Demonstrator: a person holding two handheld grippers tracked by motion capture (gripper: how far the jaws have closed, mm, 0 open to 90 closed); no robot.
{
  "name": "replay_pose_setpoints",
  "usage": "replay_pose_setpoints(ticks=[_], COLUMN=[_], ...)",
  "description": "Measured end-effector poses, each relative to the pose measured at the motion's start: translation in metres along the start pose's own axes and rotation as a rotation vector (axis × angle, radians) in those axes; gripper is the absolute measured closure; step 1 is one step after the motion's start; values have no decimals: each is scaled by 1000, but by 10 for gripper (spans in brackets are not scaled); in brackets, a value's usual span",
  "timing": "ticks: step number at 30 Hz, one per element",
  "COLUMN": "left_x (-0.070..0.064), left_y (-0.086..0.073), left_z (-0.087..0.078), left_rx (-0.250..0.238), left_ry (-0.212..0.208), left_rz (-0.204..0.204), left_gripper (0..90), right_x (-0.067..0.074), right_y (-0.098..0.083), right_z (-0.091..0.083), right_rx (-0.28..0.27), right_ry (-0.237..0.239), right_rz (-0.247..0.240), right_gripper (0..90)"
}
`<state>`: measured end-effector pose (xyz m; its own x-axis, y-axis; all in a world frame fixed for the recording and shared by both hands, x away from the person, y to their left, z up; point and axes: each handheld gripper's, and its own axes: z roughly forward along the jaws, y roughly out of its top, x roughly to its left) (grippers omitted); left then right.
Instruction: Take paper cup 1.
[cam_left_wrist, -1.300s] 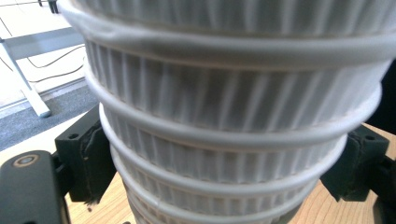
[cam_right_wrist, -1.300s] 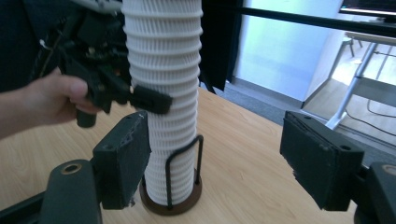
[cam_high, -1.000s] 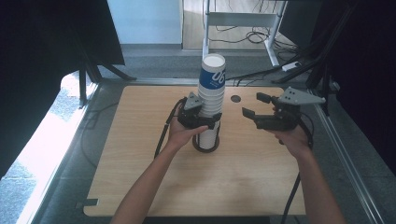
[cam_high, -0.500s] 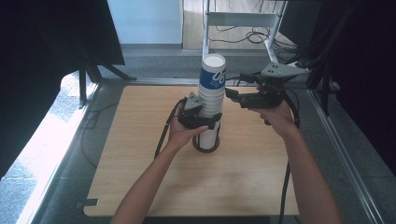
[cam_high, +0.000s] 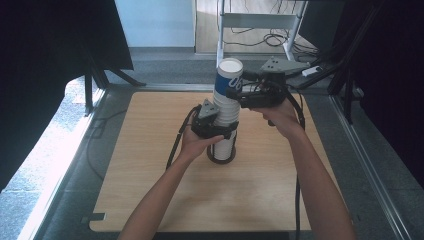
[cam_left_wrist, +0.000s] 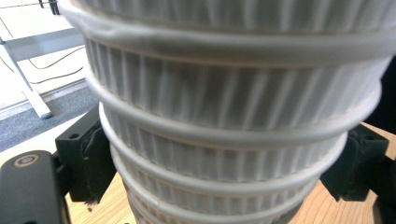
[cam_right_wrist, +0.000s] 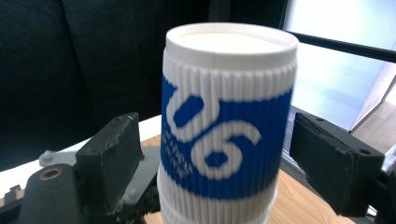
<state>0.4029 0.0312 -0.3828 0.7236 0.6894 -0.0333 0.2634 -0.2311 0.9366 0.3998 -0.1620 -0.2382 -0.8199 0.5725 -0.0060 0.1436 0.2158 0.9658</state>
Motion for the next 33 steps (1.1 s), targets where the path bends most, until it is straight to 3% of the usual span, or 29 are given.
replay_pose_setpoints(ticks=[11, 19, 28, 33], left_x=[-2, -1, -2, -2], left_y=[2, 2, 1, 1], left_z=[2, 2, 2, 2], left_rx=[9, 9, 8, 10], left_ry=[-5, -8, -5, -3], left_rz=[6, 3, -5, 0], left_gripper=[126, 126, 126, 126], right_x=[-5, -4, 0, 0], right_y=[12, 18, 27, 36], right_z=[20, 26, 21, 10], right_rx=[27, 26, -28, -93], right_ry=[-35, -32, -63, -77], right_rz=[1, -18, -31, -25], right_gripper=[165, 251, 265, 269])
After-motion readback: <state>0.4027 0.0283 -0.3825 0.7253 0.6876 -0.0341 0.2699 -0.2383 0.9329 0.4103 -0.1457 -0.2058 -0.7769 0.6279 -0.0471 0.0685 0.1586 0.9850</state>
